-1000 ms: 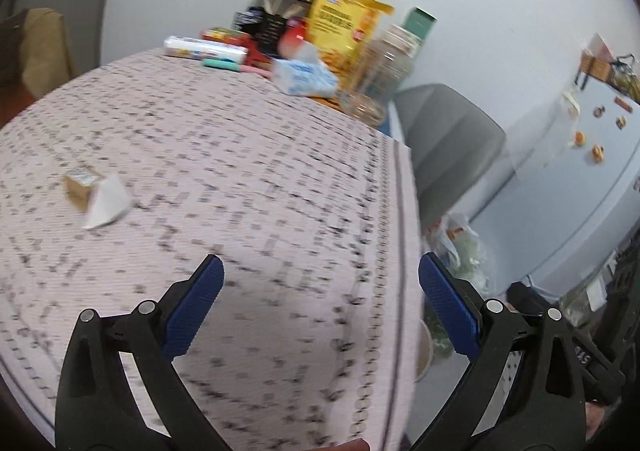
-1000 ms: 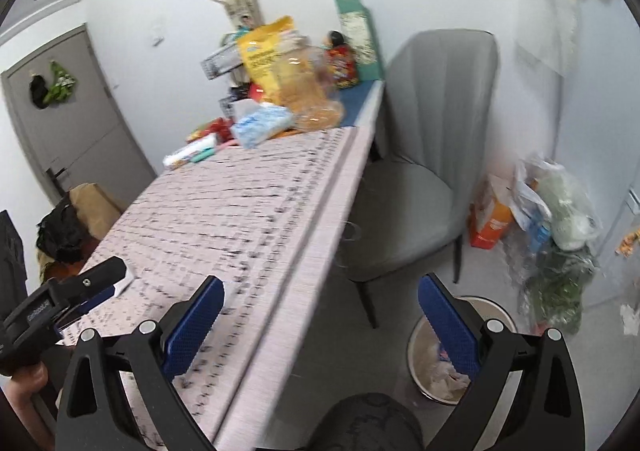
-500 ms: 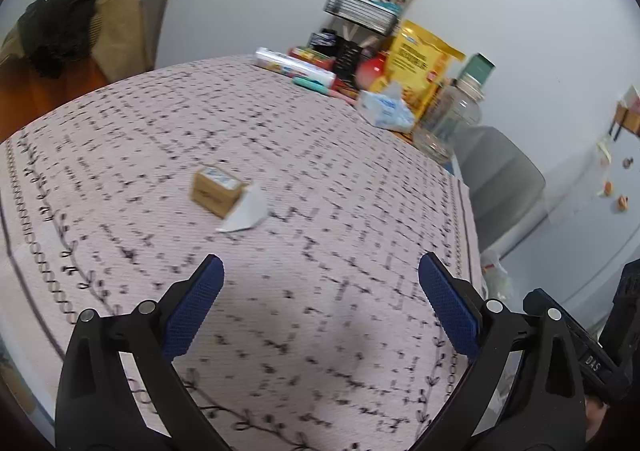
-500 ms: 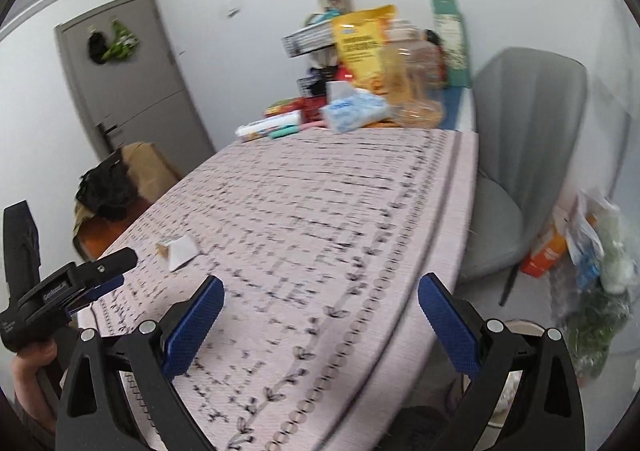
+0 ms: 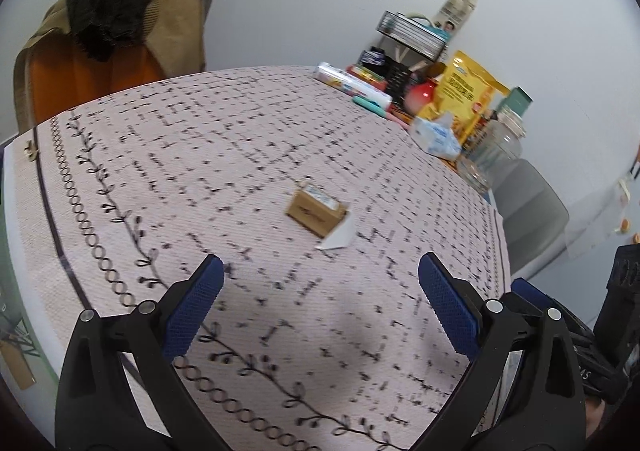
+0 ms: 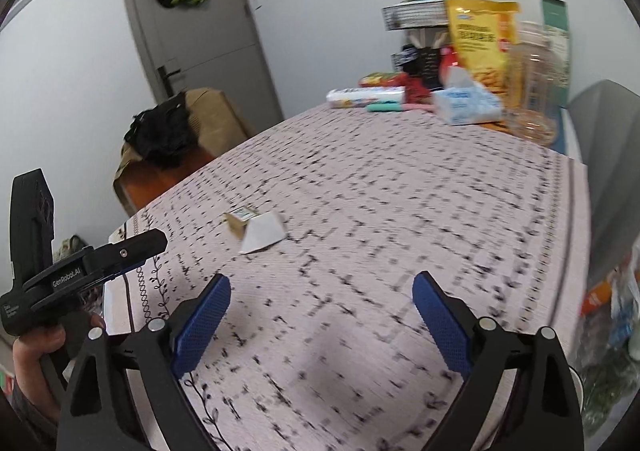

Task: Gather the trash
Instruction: 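Move both open tools toward the small cardboard box and white paper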

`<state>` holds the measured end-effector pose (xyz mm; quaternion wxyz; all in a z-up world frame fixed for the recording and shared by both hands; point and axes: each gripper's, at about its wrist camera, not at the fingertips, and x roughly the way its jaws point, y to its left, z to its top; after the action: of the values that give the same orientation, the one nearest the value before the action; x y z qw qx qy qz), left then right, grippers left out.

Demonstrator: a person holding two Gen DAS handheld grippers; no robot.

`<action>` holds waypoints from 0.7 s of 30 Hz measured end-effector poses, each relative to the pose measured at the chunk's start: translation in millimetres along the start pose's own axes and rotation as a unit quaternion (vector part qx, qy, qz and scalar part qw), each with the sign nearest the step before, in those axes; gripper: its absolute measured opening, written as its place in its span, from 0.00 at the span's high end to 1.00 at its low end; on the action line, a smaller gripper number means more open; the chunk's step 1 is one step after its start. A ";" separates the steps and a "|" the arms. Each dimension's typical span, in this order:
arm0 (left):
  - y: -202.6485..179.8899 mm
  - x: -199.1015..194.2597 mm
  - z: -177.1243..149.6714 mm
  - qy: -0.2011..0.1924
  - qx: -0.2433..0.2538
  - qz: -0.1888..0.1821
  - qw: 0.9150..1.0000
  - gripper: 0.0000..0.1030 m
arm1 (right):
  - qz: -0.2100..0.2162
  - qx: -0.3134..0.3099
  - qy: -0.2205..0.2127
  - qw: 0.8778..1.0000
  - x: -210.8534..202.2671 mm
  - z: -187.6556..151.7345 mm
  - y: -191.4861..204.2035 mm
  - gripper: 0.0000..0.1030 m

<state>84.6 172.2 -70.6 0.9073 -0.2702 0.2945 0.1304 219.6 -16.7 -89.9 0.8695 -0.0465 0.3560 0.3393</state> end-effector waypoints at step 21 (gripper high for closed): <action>72.2 1.7 12.8 -0.005 -0.062 0.051 0.997 0.12 | 0.026 -0.087 0.096 0.991 133.9 27.3 68.3 0.32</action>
<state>63.2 238.8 -92.7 0.8824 -0.3098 0.2949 0.1962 262.1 118.9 -145.8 0.8150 -0.1453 0.4078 0.3852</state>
